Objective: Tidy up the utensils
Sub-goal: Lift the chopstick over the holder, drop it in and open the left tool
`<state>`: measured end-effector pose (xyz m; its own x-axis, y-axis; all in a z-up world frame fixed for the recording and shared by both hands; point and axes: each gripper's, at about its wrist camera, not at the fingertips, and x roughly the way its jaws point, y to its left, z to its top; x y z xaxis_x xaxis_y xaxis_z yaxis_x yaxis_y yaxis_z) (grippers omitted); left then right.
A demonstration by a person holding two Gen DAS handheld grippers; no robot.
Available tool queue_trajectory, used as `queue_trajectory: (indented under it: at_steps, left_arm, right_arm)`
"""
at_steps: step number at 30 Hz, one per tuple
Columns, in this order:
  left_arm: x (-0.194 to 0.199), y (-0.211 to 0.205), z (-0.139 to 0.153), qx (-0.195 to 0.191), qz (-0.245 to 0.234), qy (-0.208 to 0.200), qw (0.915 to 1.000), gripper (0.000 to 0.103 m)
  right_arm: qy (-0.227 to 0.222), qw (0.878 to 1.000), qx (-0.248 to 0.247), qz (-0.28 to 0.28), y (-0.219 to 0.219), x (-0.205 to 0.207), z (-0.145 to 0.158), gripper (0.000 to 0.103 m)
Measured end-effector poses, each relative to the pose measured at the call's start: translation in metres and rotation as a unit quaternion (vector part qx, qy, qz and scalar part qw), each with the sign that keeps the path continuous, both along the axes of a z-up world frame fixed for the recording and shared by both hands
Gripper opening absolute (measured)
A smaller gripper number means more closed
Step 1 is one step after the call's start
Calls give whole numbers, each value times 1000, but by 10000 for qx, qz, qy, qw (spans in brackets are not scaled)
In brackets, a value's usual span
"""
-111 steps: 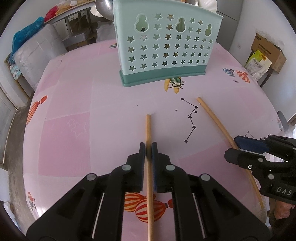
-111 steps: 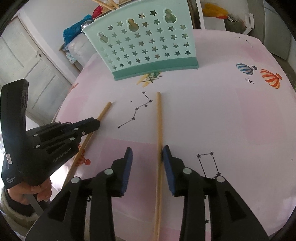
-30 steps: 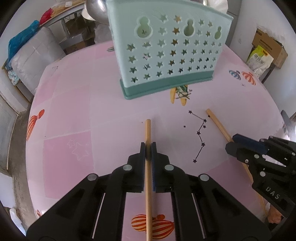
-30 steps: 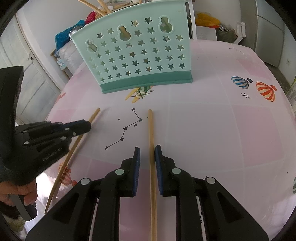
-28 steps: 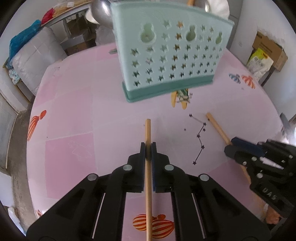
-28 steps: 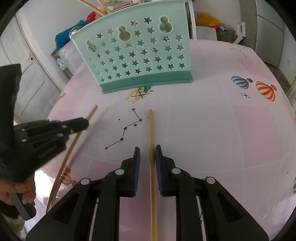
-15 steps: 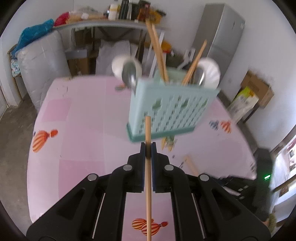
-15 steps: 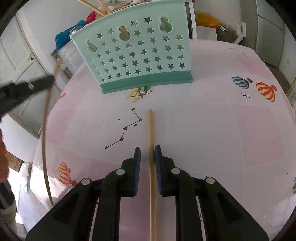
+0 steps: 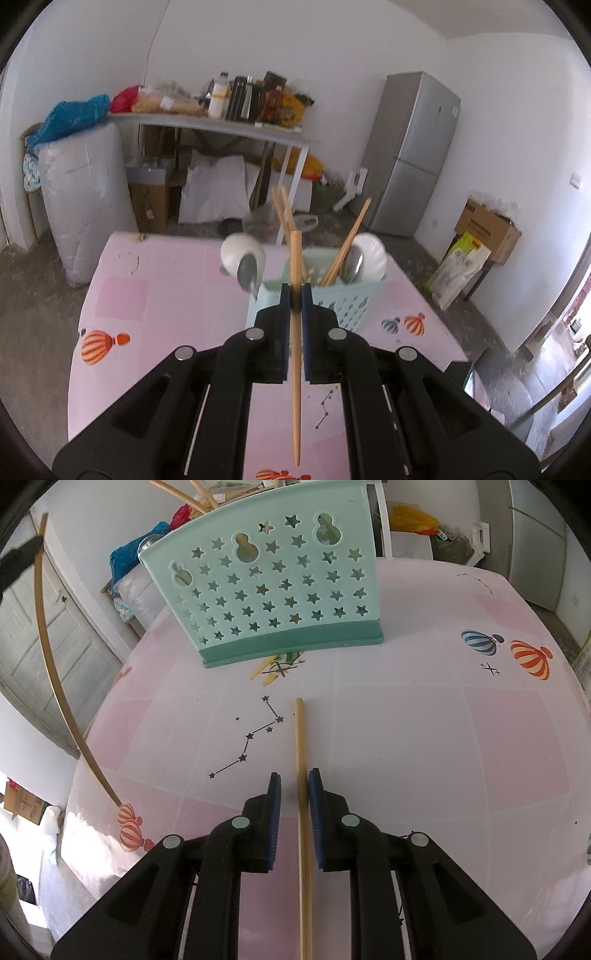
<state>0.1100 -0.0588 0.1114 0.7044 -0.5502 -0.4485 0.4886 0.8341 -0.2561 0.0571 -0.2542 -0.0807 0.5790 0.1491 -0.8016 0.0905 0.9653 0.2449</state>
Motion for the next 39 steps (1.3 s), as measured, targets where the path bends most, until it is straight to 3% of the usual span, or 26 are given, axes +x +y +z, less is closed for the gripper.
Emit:
queue_trajectory:
  at_steps: [9,17,23,29,39]
  left_arm:
    - [0,-15,46,-378,-127,-667,9970,4]
    - [4,-33,100,-943,-63,-1687,9811,4]
    - [24,-55,110,-1112,247,-2152,9699,4]
    - [52,-81,82,-975,370,-2043,9733,4]
    - [75,-97,9,-449,249,-1075,9929,4]
  right_arm:
    - [-58,9999,77,29,-5,-4,-2,12]
    - [-47,10000,21,42,-5,-4,-2,12]
    - [-37,10000,-13,41,-2,-4,-1,12]
    - [-39,10000,-15,46,-2,-4,-1,12]
    - [-44,10000,45,33,-4,-4,-2,12]
